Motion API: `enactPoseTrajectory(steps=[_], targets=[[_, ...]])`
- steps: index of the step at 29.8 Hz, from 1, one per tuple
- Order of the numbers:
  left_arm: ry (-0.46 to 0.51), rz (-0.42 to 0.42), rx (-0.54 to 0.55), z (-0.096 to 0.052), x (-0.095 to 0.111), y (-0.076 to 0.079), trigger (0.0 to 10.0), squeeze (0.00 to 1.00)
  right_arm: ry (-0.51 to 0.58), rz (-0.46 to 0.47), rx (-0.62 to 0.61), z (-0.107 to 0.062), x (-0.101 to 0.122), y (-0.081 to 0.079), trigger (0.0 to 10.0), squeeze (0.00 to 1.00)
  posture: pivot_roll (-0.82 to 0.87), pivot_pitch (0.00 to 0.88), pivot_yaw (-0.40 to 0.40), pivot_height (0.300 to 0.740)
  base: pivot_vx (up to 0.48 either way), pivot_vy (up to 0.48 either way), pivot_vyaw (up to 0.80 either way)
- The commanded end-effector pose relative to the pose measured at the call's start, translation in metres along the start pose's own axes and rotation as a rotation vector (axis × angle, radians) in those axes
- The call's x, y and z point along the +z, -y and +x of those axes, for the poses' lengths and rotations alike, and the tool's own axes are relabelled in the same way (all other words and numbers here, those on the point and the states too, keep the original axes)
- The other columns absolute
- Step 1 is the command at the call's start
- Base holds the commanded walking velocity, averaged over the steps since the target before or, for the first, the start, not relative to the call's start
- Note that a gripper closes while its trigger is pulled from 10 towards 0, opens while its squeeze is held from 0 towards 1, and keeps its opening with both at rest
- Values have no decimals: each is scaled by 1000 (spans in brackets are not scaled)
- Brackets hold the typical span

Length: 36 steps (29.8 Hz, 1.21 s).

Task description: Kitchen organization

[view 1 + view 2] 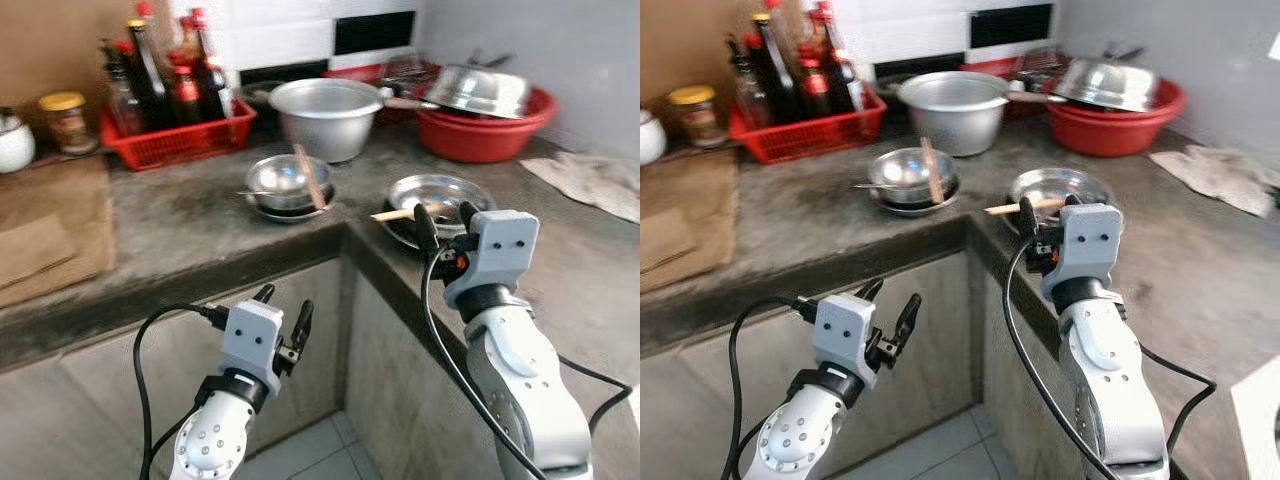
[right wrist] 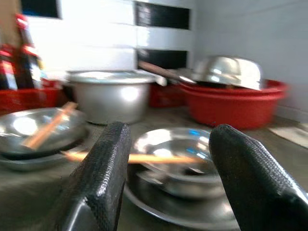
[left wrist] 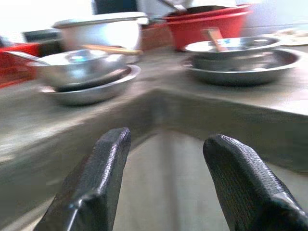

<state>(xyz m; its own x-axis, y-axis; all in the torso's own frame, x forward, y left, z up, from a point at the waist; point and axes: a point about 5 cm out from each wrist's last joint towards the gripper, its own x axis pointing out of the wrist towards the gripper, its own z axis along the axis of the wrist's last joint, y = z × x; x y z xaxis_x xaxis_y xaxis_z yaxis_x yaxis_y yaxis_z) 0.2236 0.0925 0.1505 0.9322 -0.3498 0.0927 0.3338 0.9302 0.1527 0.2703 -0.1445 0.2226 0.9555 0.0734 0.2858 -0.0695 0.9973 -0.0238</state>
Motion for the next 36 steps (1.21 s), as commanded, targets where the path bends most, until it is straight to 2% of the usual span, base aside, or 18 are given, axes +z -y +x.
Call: enactPoseTrajectory(steps=[1, 8, 12, 13, 14, 15, 18, 19, 24, 26, 36], targets=[[-1, -19, -22, -2, 0, 3, 10000, 0, 11, -1, 28, 3, 1, -3, 10000, 0, 147, 83, -20, 740, 0, 0, -800], [1, -35, -43, -3, 0, 7, 10000, 0, 20, -18, 108, 12, 3, -10, 10000, 0, 148, 96, -24, 740, 0, 0, 0], [5, -45, -55, -3, 1, 7, 10000, 0, 15, -52, 145, 20, 1, -7, 10000, 0, 151, 103, -24, 740, 0, 0, 0], [9, -52, -75, -3, 2, 9, 10000, 0, 16, -66, 151, 23, 1, -5, 10000, 243, 154, 111, -30, 740, 0, 0, 0], [13, -57, -90, -3, 3, 10, 10000, 0, 17, -73, 155, 24, 0, -2, 10000, 243, 154, 111, -30, 740, 0, 0, 0], [15, -63, -113, -4, 4, 12, 10000, 0, 19, -75, 168, 26, 1, -1, 10000, 1000, 151, 121, -28, 740, 0, 0, 0], [21, -61, -145, -5, 5, 16, 10000, 0, 26, -88, 199, 27, 3, 0, 10000, 1000, 151, 127, -31, 740, 0, 0, 0], [31, -69, -170, -6, 6, 19, 10000, 0, 35, -130, 261, 30, 5, -2, 10000, 0, 147, 134, -31, 740, 0, 0, 0], [50, -79, -194, -4, 10, 19, 10000, 0, 47, -197, 329, 36, 7, -3, 10000, 0, 146, 140, -33, 740, 0, 0, 0], [80, -83, -195, -1, 14, 18, 10000, 0, 55, -229, 375, 44, 11, -5, 10000, 0, 141, 147, -38, 740, 0, 0, 0], [119, -93, -188, -3, 19, 17, 10000, 0, 42, -294, 502, 58, 11, -17, 10000, 0, 149, 152, -49, 740, 0, 0, 0]])
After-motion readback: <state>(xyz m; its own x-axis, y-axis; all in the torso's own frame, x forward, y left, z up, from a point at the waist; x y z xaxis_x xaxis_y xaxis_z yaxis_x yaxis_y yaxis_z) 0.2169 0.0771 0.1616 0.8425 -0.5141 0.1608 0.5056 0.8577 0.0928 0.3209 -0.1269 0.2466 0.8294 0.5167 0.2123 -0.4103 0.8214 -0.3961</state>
